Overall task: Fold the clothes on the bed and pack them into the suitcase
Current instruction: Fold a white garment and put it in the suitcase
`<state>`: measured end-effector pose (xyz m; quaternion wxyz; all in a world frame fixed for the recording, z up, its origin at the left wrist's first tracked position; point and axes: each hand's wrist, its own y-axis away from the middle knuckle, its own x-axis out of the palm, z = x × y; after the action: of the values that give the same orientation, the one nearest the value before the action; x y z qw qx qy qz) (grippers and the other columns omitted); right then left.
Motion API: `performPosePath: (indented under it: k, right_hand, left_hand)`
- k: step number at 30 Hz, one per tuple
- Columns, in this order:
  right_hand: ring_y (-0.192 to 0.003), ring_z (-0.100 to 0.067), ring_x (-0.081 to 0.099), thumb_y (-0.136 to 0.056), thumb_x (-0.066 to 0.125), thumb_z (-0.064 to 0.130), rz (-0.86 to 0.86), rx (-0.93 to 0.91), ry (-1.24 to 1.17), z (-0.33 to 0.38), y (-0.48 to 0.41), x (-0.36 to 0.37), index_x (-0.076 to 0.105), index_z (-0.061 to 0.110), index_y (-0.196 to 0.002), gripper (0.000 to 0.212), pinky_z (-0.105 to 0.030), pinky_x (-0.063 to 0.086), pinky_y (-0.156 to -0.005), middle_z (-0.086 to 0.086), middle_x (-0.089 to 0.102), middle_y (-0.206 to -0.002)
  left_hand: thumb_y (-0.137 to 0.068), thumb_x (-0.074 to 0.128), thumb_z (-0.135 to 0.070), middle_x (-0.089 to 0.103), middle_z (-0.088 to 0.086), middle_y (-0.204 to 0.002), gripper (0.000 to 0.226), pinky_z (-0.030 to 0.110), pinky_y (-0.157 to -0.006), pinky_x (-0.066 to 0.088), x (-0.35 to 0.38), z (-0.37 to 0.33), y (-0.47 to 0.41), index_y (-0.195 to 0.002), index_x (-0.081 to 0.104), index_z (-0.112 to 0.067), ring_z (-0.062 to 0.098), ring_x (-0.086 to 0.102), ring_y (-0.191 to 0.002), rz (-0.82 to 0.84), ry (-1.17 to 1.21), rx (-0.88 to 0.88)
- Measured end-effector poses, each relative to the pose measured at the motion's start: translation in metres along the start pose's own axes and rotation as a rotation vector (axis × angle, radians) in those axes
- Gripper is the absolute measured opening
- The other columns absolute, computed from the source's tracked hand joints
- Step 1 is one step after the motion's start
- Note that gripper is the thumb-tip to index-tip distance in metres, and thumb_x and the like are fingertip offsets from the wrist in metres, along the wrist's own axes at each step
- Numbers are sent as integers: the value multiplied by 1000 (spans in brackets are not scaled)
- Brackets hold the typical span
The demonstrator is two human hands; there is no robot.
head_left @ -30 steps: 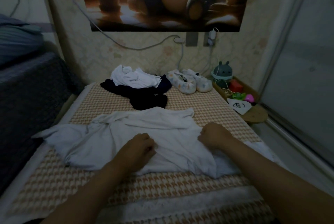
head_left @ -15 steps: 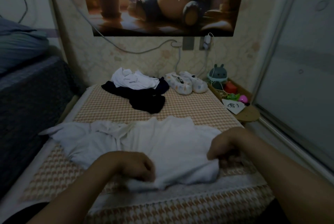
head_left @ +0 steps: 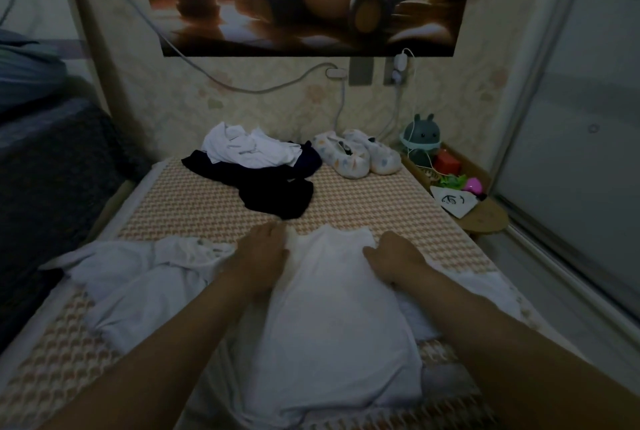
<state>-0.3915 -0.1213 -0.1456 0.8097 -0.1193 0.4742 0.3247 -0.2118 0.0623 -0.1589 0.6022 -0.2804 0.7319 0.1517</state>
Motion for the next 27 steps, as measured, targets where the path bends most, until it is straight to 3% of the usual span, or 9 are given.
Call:
performPosePath:
  k: [2,4,6,8,10,14,20,23,27]
  right_hand:
    - [-118,-30,53,-91,61,32,9,62,-219,6,-10,4,45,-2,-135,58,-27,43,-89,-15,52,-133]
    - [-111,-31,57,-86,67,14,65,139,-412,12,-21,4,52,-5,-127,47,-30,49,-91,-17,56,-126]
    - [-111,-33,59,-87,62,7,128,159,-373,16,-26,-1,58,-1,-125,39,-30,51,-90,-19,59,-123]
    - [-115,-35,58,-92,52,8,153,136,-304,19,-30,-5,57,0,-126,36,-31,50,-87,-20,59,-125]
    - [-115,-36,56,-97,43,10,79,104,-306,18,-34,-6,57,-2,-124,33,-35,49,-91,-21,58,-126]
    - [-91,-29,60,-88,50,4,-281,81,-338,6,-34,-10,60,6,-93,11,-26,44,-67,-13,60,-99]
    - [-108,-28,47,-75,52,5,-449,-309,279,5,-21,10,51,19,-122,48,-39,42,-91,-9,48,-123]
    - [-117,-26,48,-79,43,12,-183,-673,185,34,-13,23,57,25,-128,53,-40,34,-104,-4,53,-132]
    - [-130,-25,42,-96,40,27,226,-515,562,71,2,49,42,30,-141,46,-44,20,-114,-3,45,-143]
  left_hand:
    - [-96,42,-50,34,13,-152,72,37,-113,25,8,13,-13,-152,20,-10,32,33,-138,102,72,-151]
    - [-91,48,-52,43,13,-147,71,35,-111,29,10,23,-22,-147,36,-9,29,40,-135,64,100,-151]
    - [-81,44,-42,67,12,-109,44,34,-87,44,4,28,-28,-106,69,-16,30,60,-108,-93,185,-74]
    - [-79,42,-30,57,-5,-70,22,29,-65,36,0,29,-30,-63,56,-30,26,60,-77,-170,267,15]
    - [-85,39,-24,58,-7,-77,24,27,-68,36,0,28,-31,-71,59,-23,23,58,-77,-231,325,68]
    - [-95,45,-20,58,-1,-88,13,32,-68,41,-13,17,-38,-104,53,-18,21,55,-77,-339,190,-35]
    - [-73,67,5,57,19,-112,57,41,-81,48,-18,27,-35,-128,54,-7,35,56,-98,-372,101,24]
    - [-75,59,10,63,16,-106,44,38,-80,48,-26,48,-16,-116,62,-6,32,60,-94,-398,120,104]
    - [-81,49,4,58,7,-87,18,34,-68,43,-41,101,33,-89,62,-8,22,54,-77,-394,84,-7]
